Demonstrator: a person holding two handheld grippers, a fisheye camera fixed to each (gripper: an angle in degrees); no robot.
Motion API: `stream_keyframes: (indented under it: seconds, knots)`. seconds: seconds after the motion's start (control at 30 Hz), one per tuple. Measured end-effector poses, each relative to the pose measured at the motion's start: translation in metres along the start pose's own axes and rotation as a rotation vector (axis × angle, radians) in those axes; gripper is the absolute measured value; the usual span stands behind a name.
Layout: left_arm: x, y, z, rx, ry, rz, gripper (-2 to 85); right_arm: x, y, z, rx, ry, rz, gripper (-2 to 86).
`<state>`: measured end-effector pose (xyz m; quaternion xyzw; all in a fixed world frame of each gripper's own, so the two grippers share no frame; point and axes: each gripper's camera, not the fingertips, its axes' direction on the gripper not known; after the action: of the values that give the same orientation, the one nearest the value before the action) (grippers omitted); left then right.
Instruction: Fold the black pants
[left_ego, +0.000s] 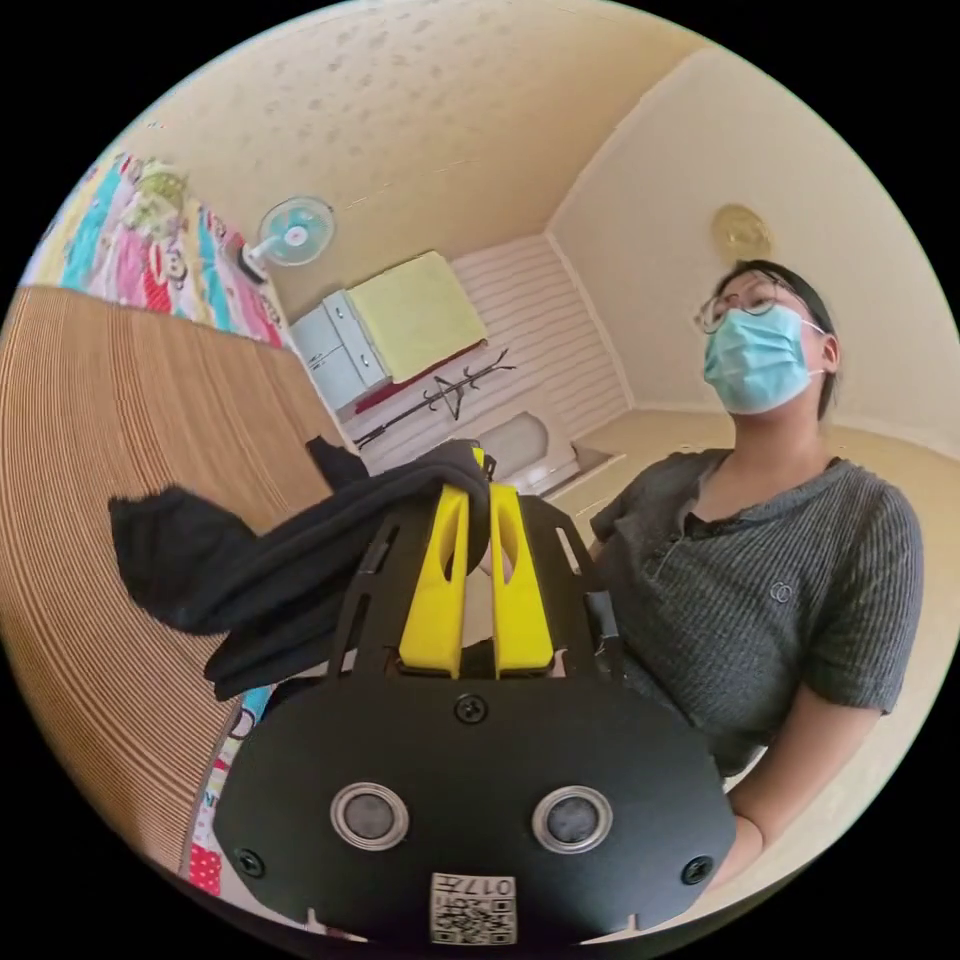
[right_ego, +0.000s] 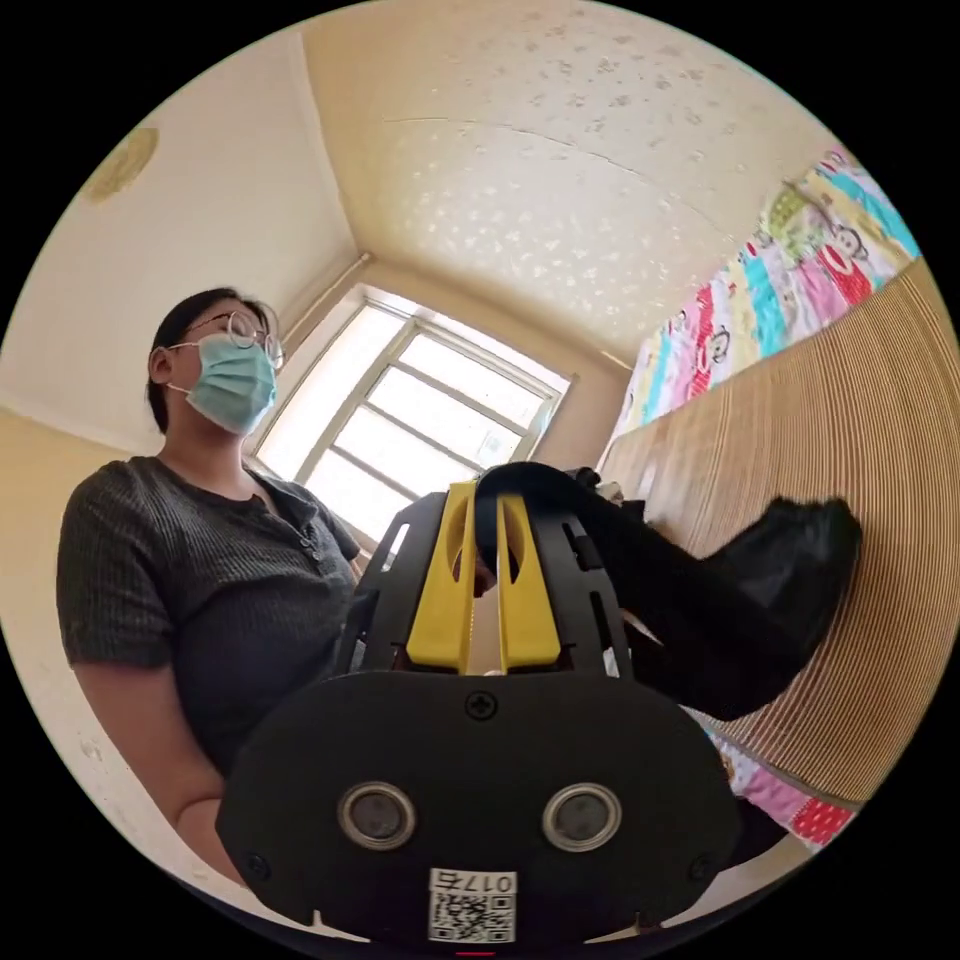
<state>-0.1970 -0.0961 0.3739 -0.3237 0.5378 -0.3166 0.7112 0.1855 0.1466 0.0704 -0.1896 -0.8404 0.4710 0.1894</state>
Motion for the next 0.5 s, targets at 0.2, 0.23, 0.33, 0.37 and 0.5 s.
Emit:
stream_keyframes:
  seconds: [0.2, 0.23, 0.33, 0.37, 0.5]
  knots:
    - [0.104, -0.057, 0.019, -0.002, -0.095, 0.268, 4.2, -0.088, -0.069, 0.004, -0.021, -0.006, -0.215, 0.8]
    - [0.109, -0.065, 0.023, 0.008, -0.147, 0.280, 4.2, -0.084, -0.083, 0.005, -0.025, 0.034, -0.207, 0.8]
    - [0.081, -0.083, 0.029, 0.061, -0.290, 0.128, 4.2, -0.032, -0.118, 0.017, -0.039, 0.139, -0.056, 0.9]
    - [0.071, -0.086, 0.029, 0.070, -0.311, 0.087, 4.2, -0.005, -0.129, 0.025, -0.048, 0.210, -0.012, 0.9]
    - [-0.006, -0.099, 0.037, 0.068, -0.478, -0.059, 4.1, 0.082, -0.160, 0.061, -0.147, 0.456, 0.072, 1.4]
